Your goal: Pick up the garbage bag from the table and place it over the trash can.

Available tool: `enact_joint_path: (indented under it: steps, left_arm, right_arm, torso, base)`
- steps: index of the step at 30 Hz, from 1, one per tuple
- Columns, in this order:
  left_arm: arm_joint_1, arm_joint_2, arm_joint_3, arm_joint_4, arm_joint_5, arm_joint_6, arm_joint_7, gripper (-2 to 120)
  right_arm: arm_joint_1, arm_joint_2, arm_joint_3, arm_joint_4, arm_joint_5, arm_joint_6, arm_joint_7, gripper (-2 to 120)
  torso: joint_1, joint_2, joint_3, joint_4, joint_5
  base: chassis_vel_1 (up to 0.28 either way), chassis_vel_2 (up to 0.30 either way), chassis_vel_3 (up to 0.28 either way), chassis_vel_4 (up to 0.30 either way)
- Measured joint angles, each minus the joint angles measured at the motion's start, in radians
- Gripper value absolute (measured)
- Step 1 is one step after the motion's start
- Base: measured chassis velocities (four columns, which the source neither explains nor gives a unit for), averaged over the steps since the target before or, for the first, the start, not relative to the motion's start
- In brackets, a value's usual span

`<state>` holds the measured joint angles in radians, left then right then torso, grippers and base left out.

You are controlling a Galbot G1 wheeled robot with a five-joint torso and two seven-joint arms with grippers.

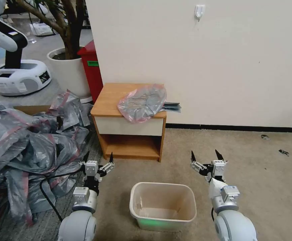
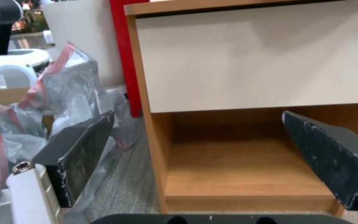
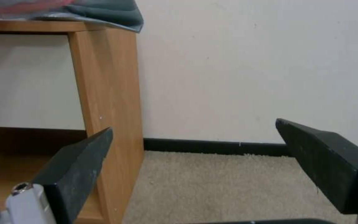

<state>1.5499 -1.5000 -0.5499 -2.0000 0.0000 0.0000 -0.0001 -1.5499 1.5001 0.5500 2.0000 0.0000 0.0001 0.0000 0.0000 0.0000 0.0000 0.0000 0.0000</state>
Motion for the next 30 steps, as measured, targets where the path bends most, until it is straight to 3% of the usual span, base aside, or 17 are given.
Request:
enact_joint_path:
  steps: [30]
  left_arm:
    - [0.0, 0.0, 0.0, 0.0, 0.0, 0.0, 0.0, 100]
  right_arm:
    - [0.0, 0.0, 0.0, 0.0, 0.0, 0.0, 0.0, 100]
  torso:
    - [0.0, 0.0, 0.0, 0.0, 0.0]
  base:
    - [0.0, 0.0, 0.0, 0.0]
